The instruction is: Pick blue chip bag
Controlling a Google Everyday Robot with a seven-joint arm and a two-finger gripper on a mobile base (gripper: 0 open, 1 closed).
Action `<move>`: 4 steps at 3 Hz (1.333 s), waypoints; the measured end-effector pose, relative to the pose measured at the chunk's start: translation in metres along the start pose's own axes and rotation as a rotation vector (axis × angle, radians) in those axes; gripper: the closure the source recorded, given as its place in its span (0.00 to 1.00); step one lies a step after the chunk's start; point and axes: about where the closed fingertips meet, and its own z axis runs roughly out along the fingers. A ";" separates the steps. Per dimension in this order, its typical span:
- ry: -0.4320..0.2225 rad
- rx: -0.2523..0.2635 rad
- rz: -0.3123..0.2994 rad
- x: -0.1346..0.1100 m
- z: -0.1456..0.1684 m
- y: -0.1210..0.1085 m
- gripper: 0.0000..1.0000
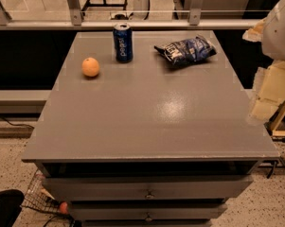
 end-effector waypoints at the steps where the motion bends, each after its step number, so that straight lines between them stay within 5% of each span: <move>1: 0.000 0.000 0.000 0.000 0.000 0.000 0.00; 2: -0.041 0.043 0.041 0.003 0.010 -0.020 0.00; 4: -0.261 0.192 0.228 -0.007 0.078 -0.136 0.00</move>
Offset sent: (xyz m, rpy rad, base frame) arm 0.0603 -0.0206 -0.0176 0.1188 -0.1147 -0.0987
